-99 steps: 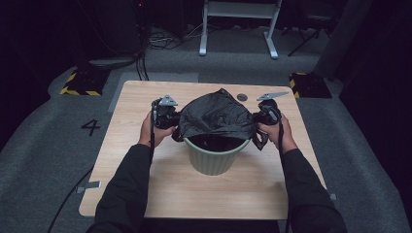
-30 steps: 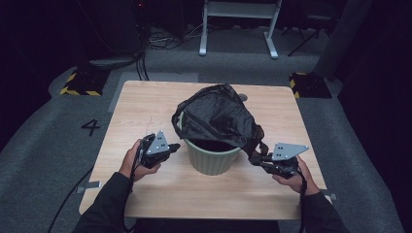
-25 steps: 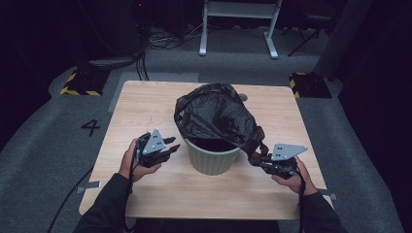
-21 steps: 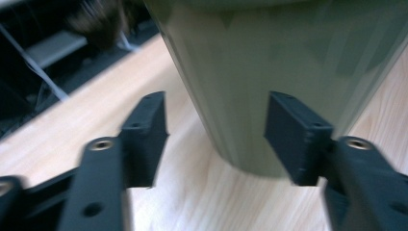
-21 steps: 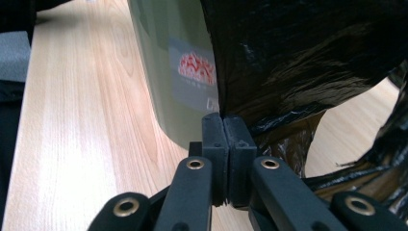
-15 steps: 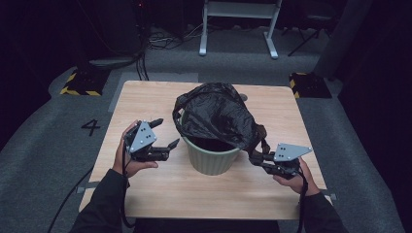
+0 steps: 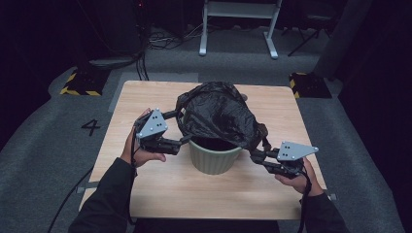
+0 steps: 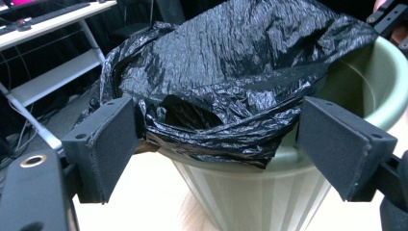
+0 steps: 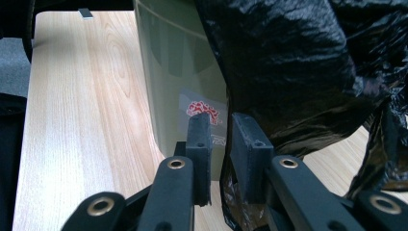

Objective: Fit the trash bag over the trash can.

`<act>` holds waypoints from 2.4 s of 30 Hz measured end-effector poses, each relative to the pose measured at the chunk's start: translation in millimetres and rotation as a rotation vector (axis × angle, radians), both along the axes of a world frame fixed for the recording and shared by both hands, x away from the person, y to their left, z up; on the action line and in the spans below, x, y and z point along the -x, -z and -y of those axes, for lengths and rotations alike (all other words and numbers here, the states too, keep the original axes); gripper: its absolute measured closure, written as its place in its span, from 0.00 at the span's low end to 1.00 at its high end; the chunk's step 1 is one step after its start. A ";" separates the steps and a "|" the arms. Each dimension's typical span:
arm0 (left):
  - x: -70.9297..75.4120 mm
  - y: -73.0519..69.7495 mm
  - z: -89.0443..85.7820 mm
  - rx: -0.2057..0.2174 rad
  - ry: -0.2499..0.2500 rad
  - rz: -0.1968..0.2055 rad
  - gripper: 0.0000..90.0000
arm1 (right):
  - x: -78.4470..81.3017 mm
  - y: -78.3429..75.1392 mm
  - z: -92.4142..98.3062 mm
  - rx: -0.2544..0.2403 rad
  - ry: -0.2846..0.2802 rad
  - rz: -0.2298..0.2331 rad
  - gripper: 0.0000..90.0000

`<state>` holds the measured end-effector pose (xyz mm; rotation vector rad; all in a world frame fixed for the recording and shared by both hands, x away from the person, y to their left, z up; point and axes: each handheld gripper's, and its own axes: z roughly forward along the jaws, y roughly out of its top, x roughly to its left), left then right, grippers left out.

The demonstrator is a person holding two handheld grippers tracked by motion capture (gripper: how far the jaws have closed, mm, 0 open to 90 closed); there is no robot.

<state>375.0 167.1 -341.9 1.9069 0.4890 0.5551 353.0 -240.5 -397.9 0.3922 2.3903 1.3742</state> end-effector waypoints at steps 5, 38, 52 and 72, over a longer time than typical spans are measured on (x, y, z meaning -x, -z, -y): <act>-12.0 -1.3 2.1 -0.022 -0.014 -0.053 0.17 | -0.4 -2.6 -2.9 0.005 0.000 0.004 0.84; 22.0 16.4 -50.7 0.001 0.048 0.011 0.98 | 7.0 -2.0 -10.5 -0.030 -0.019 0.019 1.00; 39.5 46.2 -49.2 0.006 0.093 -0.041 0.98 | 6.9 8.6 -11.3 0.000 -0.044 -0.036 0.64; 27.8 72.3 -25.9 -0.059 0.108 -0.097 0.98 | 6.5 24.9 -23.3 0.028 -0.012 -0.041 1.00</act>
